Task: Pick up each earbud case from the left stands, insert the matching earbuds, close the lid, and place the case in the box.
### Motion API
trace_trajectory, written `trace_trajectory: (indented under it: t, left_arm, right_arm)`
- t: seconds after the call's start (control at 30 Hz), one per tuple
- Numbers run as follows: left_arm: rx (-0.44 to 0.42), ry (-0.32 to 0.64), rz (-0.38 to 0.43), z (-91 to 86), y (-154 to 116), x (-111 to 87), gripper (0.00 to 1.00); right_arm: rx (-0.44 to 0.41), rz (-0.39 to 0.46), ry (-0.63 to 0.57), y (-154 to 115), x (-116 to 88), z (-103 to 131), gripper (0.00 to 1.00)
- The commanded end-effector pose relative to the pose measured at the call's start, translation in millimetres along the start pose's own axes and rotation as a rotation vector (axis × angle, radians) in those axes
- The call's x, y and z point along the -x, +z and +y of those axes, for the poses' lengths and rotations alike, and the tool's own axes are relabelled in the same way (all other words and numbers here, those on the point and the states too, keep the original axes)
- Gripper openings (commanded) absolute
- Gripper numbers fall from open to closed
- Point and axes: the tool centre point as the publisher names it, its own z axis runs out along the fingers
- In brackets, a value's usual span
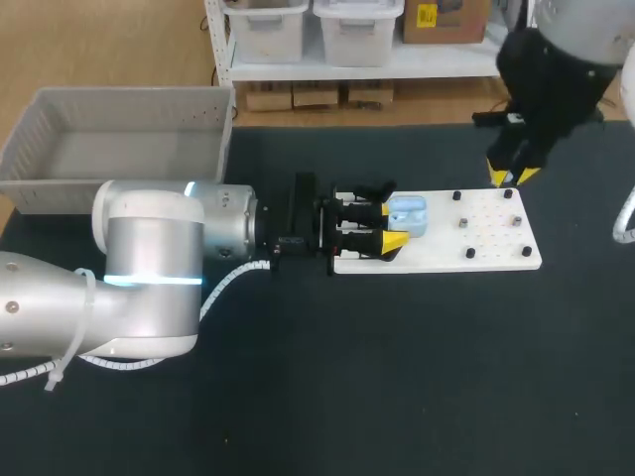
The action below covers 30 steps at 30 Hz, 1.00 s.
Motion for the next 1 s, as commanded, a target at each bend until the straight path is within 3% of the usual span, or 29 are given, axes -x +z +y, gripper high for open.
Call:
trace_trajectory:
  t: [0.03, 0.17, 0.7, 0.87, 1.0]
  left_arm:
    - [0.007, 0.003, -0.002, -1.6, 0, -0.8, 0.00]
    - [0.007, 0.003, -0.002, -1.6, 0, -0.8, 0.00]
    - [0.007, 0.003, -0.002, -1.6, 0, -0.8, 0.00]
    - [0.007, 0.003, -0.002, -1.6, 0, -0.8, 0.00]
    - [0.007, 0.003, -0.002, -1.6, 0, -0.8, 0.00]
  right_arm:
    - [-0.017, 0.003, -0.044, -9, -4, 23, 0.00]
    - [-0.030, 0.004, -0.081, -7, -11, 37, 0.00]
    - [-0.030, 0.004, -0.081, -7, -11, 37, 0.00]
    - [0.020, 0.050, -0.261, -6, -10, 53, 0.00]
    - [0.005, 0.055, -0.373, -7, -10, 64, 0.00]
